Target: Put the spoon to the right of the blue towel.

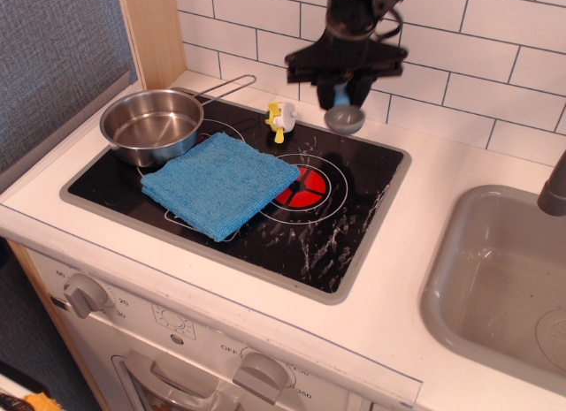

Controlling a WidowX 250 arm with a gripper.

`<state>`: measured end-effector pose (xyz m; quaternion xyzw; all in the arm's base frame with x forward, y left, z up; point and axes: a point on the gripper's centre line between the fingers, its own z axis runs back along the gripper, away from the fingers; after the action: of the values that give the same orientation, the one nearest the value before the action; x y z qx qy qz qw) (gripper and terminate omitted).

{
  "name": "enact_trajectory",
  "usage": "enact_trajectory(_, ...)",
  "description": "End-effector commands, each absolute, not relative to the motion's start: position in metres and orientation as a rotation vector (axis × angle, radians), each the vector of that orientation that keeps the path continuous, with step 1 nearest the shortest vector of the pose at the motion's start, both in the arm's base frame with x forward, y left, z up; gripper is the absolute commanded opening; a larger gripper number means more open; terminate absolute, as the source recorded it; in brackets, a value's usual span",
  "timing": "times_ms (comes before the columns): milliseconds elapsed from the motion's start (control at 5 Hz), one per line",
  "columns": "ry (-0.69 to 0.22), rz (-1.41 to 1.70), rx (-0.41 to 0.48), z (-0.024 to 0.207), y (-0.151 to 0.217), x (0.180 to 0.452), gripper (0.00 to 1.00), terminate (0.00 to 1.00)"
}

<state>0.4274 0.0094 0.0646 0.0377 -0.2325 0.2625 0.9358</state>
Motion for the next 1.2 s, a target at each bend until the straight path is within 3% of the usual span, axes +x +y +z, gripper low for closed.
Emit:
enact_trajectory(0,-0.572,0.527,0.028,0.11,-0.027,0.389,0.0,0.0)
enact_trajectory(600,-0.487,0.522,0.137,0.079,-0.04,0.307,0.0,0.0)
enact_trajectory(1000,-0.498,0.533,0.166,0.054,-0.032,0.291,0.0,0.0)
